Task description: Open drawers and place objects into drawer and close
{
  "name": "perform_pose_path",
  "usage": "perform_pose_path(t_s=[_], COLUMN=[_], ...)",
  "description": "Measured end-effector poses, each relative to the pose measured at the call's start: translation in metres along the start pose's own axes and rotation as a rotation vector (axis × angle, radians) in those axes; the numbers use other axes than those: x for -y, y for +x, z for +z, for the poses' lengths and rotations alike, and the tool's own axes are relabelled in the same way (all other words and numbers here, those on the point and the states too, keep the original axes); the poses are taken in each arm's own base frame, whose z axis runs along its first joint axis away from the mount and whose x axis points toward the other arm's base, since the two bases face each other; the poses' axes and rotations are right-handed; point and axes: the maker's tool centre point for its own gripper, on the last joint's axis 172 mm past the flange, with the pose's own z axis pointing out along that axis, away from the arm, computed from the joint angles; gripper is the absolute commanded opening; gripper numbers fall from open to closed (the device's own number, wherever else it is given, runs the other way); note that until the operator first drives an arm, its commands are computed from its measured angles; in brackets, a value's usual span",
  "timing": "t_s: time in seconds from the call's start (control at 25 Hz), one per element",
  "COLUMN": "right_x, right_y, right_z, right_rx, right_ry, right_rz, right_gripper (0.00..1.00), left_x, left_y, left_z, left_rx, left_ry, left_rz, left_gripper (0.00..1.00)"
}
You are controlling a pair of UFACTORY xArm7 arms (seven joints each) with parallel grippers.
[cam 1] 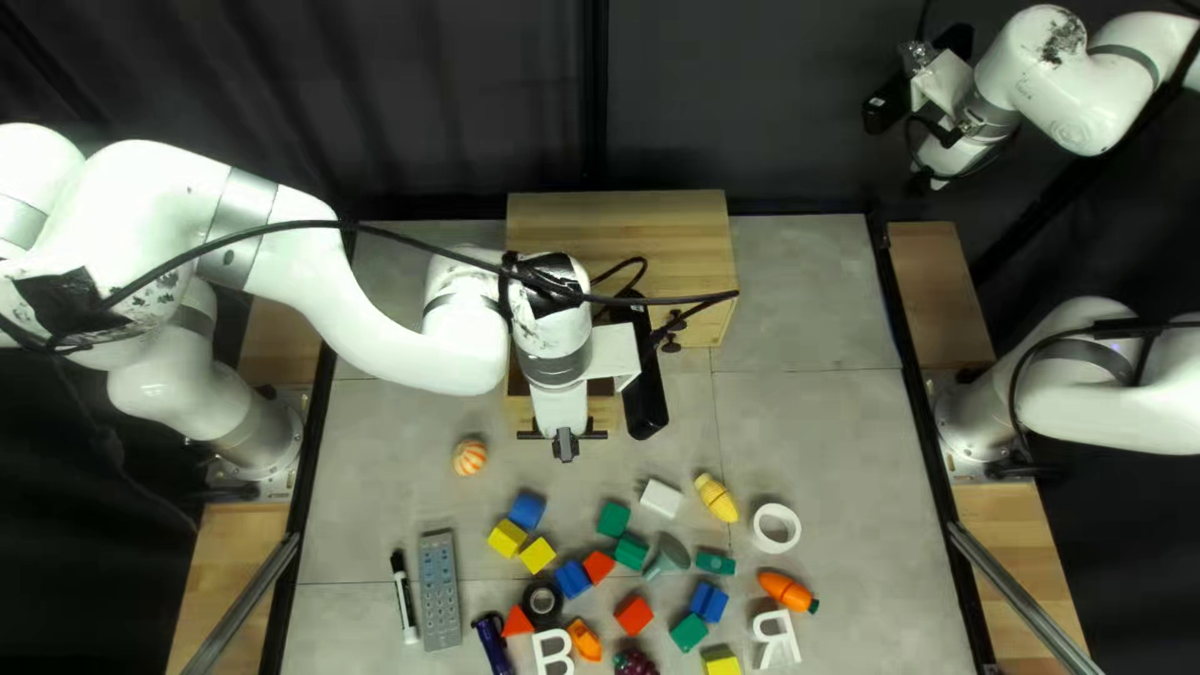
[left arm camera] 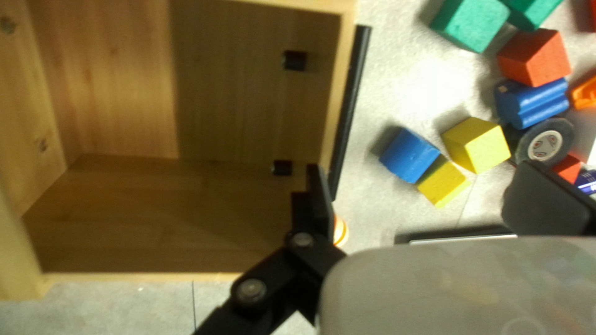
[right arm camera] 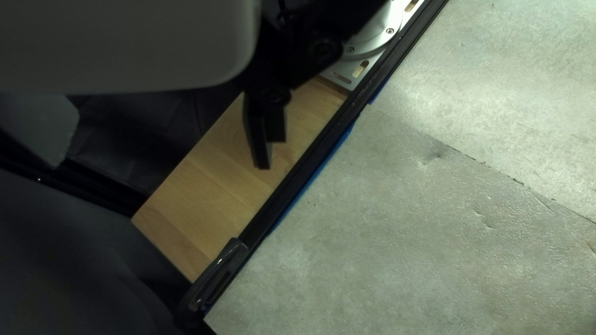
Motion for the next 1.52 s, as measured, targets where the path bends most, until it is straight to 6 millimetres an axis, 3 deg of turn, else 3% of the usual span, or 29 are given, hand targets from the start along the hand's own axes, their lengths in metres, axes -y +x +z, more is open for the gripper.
perform_pose_path(t_s=[0.76, 1.08, 1.52], right_x=[0.0, 0.0, 0.0], right_y=[0.0, 0.0, 0.0], right_z=[0.0, 0.0, 0.0], right_rx=[0.0, 0.0, 0.0], right_ry=[0.0, 0.0, 0.0], right_rz=[0.0, 0.0, 0.0], right_gripper=[1.0, 1.0, 1.0], left_x=[0.014, 0.011, 0.001], left_y=[-0.024, -0.03, -0.025], left_z=[0.029, 0.033, 0.023], left_rx=[0.005, 0.013, 0.012], left_ry=[0.05, 0.006, -0.026], left_rz=[0.0, 0.0, -0.019], left_gripper=[1.0, 1.0, 1.0])
